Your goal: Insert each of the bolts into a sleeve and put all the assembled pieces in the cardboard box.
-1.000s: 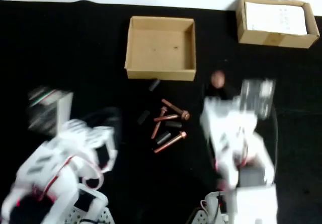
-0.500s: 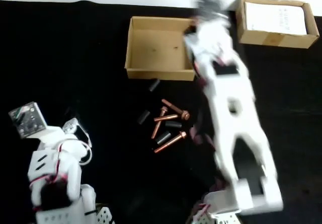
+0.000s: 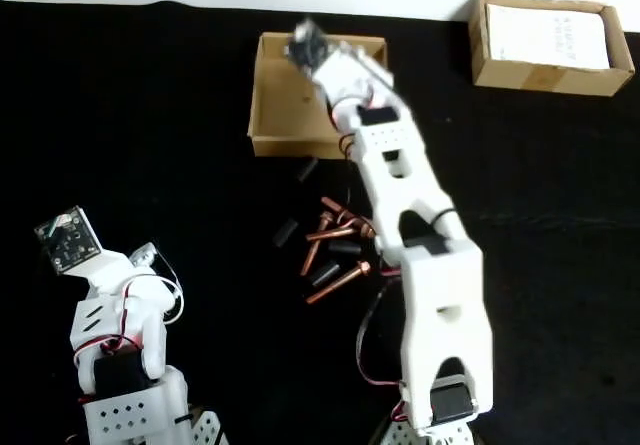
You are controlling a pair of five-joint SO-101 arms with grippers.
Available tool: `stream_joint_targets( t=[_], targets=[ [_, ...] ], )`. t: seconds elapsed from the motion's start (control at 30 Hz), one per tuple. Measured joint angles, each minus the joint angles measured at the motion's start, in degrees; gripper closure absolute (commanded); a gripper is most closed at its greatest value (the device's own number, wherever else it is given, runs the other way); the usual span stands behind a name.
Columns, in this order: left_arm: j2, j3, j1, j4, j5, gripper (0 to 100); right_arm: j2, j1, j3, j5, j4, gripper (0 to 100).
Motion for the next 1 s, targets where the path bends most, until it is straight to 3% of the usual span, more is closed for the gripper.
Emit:
stream_joint_targets(
  t=[0.1,0.37,0.5,0.8,0.87,1.0],
  targets=[
    [0.0,0.0,0.0,0.0,0.0,96,0.09,-1.23,-0.62,0.0,10.11,84.8],
    [0.0,0.0,0.0,0.0,0.0,96,-1.23,-2.37,-5.45,-7.82,20.13,84.3],
    [0.0,0.0,0.0,0.0,0.0,96,-8.62,-3.96,-10.64,-23.74,33.14,84.3],
    [0.0,0.0,0.0,0.0,0.0,96,-19.96,-9.32,-14.24,-77.98,64.18,84.3],
    [0.0,0.0,0.0,0.0,0.0,96,-19.87,-11.52,-13.27,-84.48,66.11,84.2],
    [0.0,0.0,0.0,0.0,0.0,96,-16.7,-14.33,-13.1,-87.74,65.41,84.2]
  ],
)
